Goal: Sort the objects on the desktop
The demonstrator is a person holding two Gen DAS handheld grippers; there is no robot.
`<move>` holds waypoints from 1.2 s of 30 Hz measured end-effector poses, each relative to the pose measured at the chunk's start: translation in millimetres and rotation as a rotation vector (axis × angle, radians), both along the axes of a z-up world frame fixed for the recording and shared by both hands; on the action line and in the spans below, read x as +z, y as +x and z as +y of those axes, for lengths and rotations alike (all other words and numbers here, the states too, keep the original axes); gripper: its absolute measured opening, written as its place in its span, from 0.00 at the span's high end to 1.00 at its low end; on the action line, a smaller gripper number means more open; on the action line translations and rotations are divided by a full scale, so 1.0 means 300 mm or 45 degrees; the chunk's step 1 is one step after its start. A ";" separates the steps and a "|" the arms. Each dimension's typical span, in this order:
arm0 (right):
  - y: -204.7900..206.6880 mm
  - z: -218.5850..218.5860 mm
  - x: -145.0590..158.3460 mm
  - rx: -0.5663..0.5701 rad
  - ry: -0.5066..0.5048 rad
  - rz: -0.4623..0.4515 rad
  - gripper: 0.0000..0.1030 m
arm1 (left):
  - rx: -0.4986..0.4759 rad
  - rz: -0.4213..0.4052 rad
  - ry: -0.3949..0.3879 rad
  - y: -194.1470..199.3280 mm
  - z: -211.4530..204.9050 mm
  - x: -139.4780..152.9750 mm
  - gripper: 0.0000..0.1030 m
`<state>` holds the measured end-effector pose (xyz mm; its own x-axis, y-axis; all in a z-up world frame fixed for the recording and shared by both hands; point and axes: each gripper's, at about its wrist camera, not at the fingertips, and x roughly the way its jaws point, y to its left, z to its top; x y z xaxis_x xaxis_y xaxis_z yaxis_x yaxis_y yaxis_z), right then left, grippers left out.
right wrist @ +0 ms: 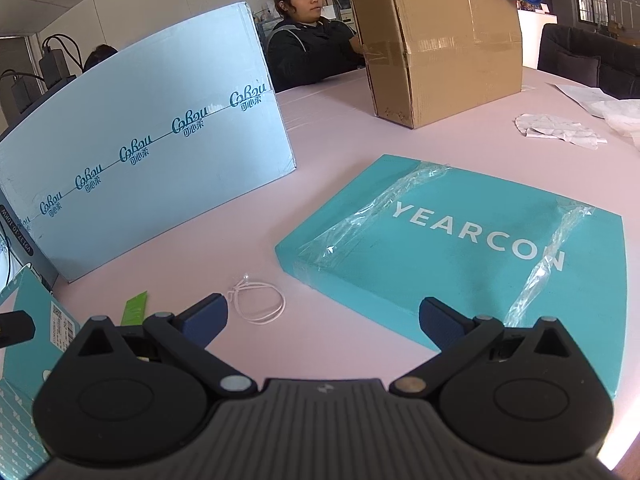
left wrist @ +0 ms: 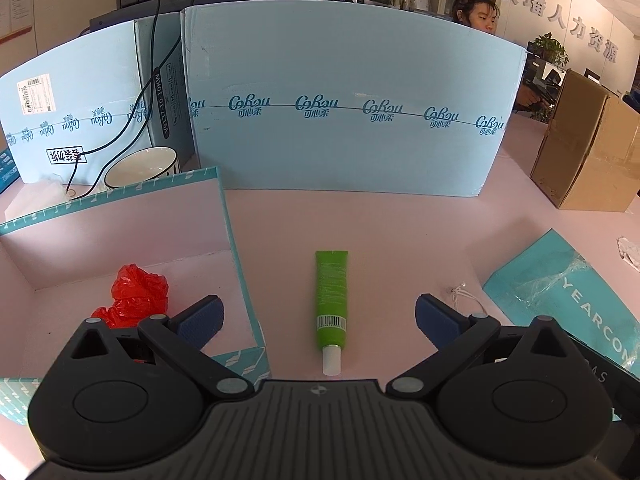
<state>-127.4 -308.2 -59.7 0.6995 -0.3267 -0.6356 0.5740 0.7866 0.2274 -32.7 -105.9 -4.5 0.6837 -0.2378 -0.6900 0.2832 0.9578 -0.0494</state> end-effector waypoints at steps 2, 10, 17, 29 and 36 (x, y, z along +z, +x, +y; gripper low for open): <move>-0.009 -0.005 -0.001 -0.008 0.001 0.001 0.00 | -0.009 0.001 0.001 -0.006 -0.007 -0.001 0.01; -0.049 -0.024 0.002 -0.038 -0.002 0.001 0.00 | -0.041 0.003 0.002 -0.030 -0.034 -0.006 0.01; -0.081 -0.033 0.008 -0.056 -0.025 -0.001 0.00 | -0.081 0.000 0.002 -0.053 -0.059 -0.006 0.01; -0.133 -0.065 0.020 -0.126 -0.027 -0.018 0.00 | -0.169 -0.016 -0.004 -0.081 -0.110 0.004 0.01; -0.153 -0.077 0.031 -0.151 -0.039 -0.030 0.00 | -0.222 0.009 0.011 -0.090 -0.137 -0.004 0.01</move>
